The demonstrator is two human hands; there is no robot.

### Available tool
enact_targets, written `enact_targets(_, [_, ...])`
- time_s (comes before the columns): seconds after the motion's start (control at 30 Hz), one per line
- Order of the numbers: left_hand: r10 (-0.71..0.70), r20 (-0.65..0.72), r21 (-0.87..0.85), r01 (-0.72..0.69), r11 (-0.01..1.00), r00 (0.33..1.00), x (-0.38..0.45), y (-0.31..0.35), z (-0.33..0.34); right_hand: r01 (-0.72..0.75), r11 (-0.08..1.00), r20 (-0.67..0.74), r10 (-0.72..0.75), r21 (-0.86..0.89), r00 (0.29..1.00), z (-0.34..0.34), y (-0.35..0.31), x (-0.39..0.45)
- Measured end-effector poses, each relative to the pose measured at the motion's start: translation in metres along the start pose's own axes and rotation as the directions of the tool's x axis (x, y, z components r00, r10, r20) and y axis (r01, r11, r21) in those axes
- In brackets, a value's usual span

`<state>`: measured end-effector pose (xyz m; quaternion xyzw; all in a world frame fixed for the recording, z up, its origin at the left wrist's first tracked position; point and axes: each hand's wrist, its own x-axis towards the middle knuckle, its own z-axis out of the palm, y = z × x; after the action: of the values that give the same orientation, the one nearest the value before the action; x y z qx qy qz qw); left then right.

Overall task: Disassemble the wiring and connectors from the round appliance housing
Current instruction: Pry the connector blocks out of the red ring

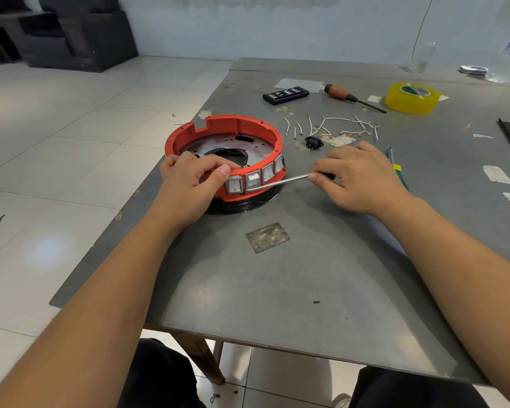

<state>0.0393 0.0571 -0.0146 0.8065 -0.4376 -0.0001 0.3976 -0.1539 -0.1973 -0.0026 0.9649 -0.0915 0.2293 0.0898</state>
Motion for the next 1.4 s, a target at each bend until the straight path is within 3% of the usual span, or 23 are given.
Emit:
enact_targets(0.23, [-0.043, 0.048, -0.072, 0.047, 0.996, 0.998, -0.004, 0.003, -0.006, -0.059, 0.998, -0.042, 0.059, -0.001, 0.997, -0.006, -0.003, -0.016])
enact_targets(0.57, [0.088, 0.016, 0.026, -0.089, 0.996, 0.996, -0.003, -0.007, -0.01, -0.068, 0.998, -0.056, 0.068, 0.0, 0.996, 0.001, -0.008, -0.022])
enact_targets(1.07, [0.051, 0.081, 0.033, -0.054, 0.998, 0.995, 0.0, -0.001, -0.017, -0.049, 0.984, 0.218, 0.01, 0.171, 0.976, 0.011, 0.01, 0.01])
enact_targets(1.4, [0.045, 0.06, 0.015, -0.046, 0.999, 0.997, -0.003, 0.006, -0.013, 0.001, 0.982, 0.208, -0.041, 0.19, 0.977, 0.017, 0.015, 0.019])
